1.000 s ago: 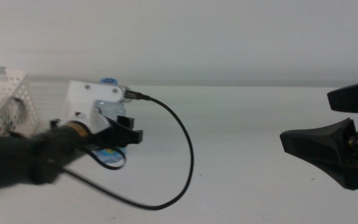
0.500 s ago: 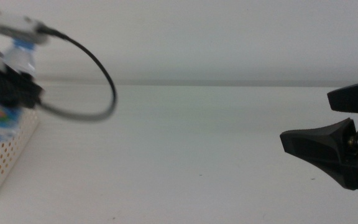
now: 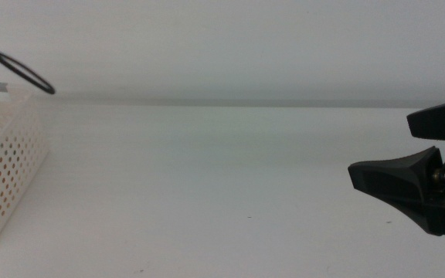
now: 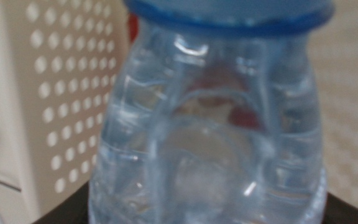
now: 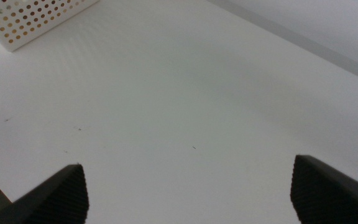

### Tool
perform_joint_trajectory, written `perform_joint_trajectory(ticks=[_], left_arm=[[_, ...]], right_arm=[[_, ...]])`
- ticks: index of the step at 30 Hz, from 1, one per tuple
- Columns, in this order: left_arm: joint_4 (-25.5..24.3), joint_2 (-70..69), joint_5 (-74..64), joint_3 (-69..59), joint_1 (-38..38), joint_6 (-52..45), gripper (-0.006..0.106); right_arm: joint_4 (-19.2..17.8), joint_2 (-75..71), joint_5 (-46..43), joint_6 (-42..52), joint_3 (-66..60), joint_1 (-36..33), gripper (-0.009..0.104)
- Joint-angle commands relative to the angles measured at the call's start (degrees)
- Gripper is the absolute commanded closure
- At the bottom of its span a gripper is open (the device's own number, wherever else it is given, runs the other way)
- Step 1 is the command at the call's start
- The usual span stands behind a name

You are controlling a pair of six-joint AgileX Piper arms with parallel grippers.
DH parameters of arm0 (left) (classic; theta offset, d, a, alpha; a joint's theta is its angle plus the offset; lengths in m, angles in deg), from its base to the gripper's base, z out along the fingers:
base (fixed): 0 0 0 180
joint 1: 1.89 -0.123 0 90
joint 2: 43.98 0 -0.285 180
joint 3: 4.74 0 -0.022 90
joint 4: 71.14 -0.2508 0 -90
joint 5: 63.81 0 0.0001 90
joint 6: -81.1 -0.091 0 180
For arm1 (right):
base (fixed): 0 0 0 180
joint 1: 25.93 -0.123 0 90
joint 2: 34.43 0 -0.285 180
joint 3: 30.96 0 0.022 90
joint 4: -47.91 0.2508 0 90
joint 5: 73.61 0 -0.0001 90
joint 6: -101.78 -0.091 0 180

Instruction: Use arms to grab the bottles and put them into the dustbin to the left of the table.

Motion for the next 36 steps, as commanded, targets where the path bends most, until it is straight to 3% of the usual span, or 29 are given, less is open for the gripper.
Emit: perform_joint_trajectory(ticks=[1, 6, 14, 20, 24, 31, 36], left_arm=[[0.12, 0.88, 1.87, 1.06, -1.91, -0.66, 0.102], [-0.74, 3.51, 4.61, 0.95, -2.81, -2.18, 0.102], [1.87, 4.97, 7.75, 0.45, -2.71, -6.32, 0.102], [2.75, 5.78, 7.13, 0.45, -1.25, -7.76, 0.092], [2.85, 5.99, 7.01, 0.45, 0.08, -7.76, 0.069], [-0.05, 5.88, 5.53, 0.56, 0.08, -3.79, 0.007], [0.31, 3.67, 0.08, 1.15, 0.08, -0.16, 0.007]], right_arm=[[-0.33, -0.19, -0.55, 0.59, -0.2, -0.07, 0.009], [-0.33, -0.19, -0.55, 0.59, -0.2, -0.07, 0.009], [-0.33, -0.19, -0.55, 0.59, -0.2, -0.07, 0.009], [-0.33, -0.19, -0.55, 0.59, -0.2, -0.07, 0.009], [-0.19, -0.19, -0.55, 0.59, -0.2, -0.07, 0.009], [-0.19, -0.19, -0.55, 0.59, -0.2, -0.07, 0.009], [-0.19, -0.19, -0.55, 0.59, -0.2, -0.07, 0.009]])
